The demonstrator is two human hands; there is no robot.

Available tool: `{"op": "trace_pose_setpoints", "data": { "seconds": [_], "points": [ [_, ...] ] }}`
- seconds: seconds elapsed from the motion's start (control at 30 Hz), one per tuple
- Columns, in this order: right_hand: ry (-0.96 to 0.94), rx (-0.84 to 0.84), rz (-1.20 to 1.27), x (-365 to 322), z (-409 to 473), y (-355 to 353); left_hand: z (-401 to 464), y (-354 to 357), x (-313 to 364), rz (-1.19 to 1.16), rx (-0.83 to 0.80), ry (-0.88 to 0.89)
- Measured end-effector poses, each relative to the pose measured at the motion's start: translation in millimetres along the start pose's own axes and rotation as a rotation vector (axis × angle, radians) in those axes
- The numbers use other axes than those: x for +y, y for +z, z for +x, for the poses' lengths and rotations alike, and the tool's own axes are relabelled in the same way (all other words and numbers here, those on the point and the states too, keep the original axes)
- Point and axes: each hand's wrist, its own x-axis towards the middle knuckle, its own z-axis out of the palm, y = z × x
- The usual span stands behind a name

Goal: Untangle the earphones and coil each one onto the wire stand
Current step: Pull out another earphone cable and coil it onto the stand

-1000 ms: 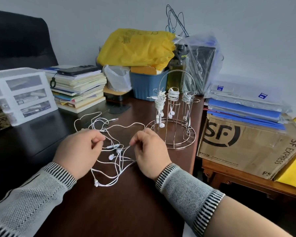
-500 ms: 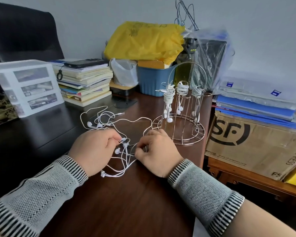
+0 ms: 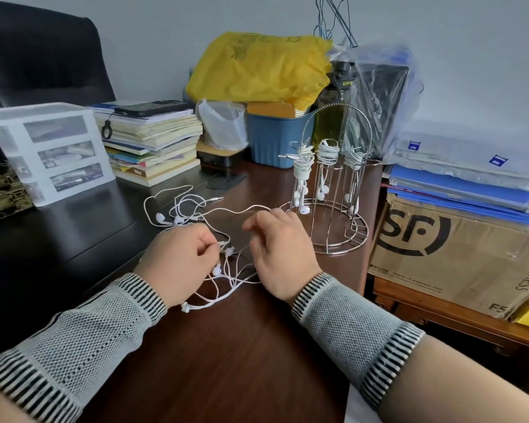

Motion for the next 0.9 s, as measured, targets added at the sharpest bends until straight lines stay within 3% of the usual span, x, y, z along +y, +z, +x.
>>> {"op": "trace_pose_setpoints", "data": {
  "seconds": [0.2,0.6,0.9],
  "points": [
    [0.039,-0.255,-0.026,0.6,12.0,-0.7,2.6,0.7,-3.6,-0.128,0.010,-0.039],
    [-0.022,-0.362,-0.115,0.5,10.0,4.3,1.3,-1.1,-7.2,-0.103,-0.053,0.006],
    [-0.031,-0.352,-0.030,1.1,9.4,4.7,3.6,-0.8,-13.5,-0.108,-0.067,0.037]
  ]
}}
